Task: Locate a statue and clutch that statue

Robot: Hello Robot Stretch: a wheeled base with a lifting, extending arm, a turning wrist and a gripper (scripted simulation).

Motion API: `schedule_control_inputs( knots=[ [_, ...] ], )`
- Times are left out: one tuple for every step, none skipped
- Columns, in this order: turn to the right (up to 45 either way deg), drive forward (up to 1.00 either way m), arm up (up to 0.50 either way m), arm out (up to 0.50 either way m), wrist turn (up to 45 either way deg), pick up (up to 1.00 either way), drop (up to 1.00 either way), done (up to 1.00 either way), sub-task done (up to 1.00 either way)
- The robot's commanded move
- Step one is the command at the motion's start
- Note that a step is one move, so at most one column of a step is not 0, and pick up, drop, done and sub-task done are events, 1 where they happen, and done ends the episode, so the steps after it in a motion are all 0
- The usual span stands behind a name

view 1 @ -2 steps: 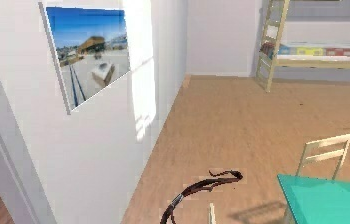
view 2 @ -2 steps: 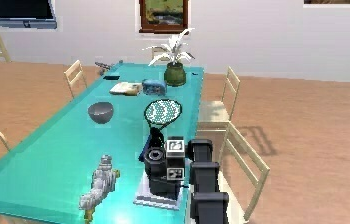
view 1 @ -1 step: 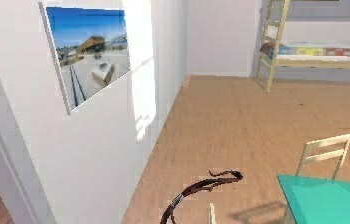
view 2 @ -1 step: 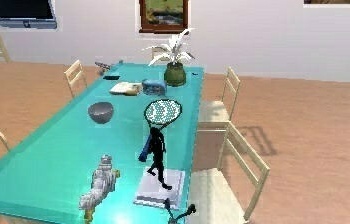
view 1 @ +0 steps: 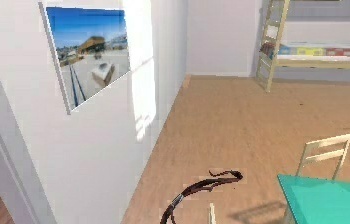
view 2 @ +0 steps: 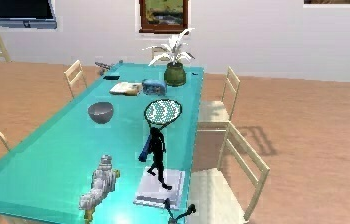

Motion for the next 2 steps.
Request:
schedule_control_inputs(
  knots=[
    [0.0,0.00,0.10,0.00,0.0,0.00,0.00,0.00,0.00],
    [0.0,0.00,0.00,0.00,0.0,0.00,0.00,1.00,0.00]
  ],
)
